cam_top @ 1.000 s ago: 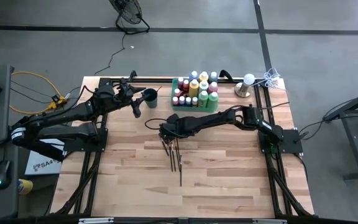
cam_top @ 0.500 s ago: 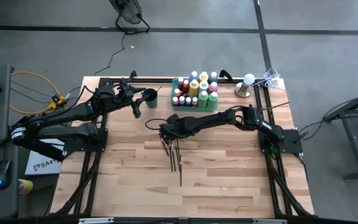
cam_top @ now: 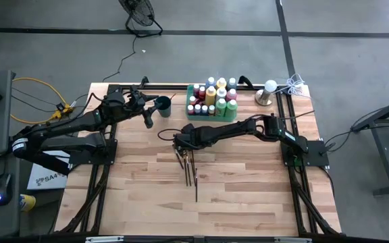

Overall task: Pick & Place Paint Supplies
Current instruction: Put the gold black paint brush into the blue cup

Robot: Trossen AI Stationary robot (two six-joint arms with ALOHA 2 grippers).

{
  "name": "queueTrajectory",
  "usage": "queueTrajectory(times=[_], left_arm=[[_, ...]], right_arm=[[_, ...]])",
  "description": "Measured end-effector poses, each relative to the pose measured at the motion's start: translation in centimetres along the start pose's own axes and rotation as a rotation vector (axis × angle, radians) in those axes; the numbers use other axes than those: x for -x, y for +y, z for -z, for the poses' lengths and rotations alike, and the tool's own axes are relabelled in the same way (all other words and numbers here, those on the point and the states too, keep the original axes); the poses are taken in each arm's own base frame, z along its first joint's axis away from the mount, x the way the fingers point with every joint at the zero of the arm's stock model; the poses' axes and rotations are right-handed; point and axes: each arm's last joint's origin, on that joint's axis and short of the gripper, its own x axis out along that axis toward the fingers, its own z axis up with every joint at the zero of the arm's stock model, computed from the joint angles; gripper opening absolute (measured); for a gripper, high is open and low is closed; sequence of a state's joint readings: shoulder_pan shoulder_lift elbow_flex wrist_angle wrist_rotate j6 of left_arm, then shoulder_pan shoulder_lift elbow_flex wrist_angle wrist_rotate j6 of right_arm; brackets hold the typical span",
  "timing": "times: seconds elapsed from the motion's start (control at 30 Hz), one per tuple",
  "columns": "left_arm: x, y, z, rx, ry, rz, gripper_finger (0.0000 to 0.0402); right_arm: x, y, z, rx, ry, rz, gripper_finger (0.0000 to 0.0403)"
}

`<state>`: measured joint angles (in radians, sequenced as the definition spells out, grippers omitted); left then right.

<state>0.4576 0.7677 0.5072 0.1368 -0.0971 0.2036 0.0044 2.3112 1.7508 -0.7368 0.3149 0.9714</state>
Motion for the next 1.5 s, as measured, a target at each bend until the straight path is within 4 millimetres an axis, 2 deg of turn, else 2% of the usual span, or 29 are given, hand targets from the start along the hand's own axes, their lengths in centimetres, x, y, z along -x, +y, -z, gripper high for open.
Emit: queueTrajectory(times=[0.33, 0.57, 0.93, 1.1, 1.33, 1.5], left_arm=[[0.0, 0.0, 0.1, -0.002, 0.007, 0.000, 0.0161], [0.0, 0.0, 0.1, -0.002, 0.007, 0.000, 0.0161], [0.0, 0.0, 0.1, -0.002, 0.006, 0.001, 0.0161], [0.0, 0.0, 0.1, -0.002, 0.007, 0.001, 0.0161], [0.0, 0.0, 0.1, -0.002, 0.004, 0.011, 0.0161], [0.0, 0.0, 0.1, 0.002, 0.004, 0.012, 0.0161]], right_arm=[[0.0, 0.0, 0.1, 0.024, 0.003, 0.003, 0.0010], [0.8, -0.1, 0.0, 0.043, -0.005, 0.005, 0.0004], [5.6, -0.6, -1.0, 0.066, -0.129, 0.031, 0.0004], [8.7, -1.0, -1.5, 0.078, -0.199, 0.027, 0.0004], [11.6, -1.5, -1.8, 0.106, -0.324, 0.068, 0.0004], [12.9, -1.6, -1.5, 0.123, -0.416, 0.124, 0.0003]])
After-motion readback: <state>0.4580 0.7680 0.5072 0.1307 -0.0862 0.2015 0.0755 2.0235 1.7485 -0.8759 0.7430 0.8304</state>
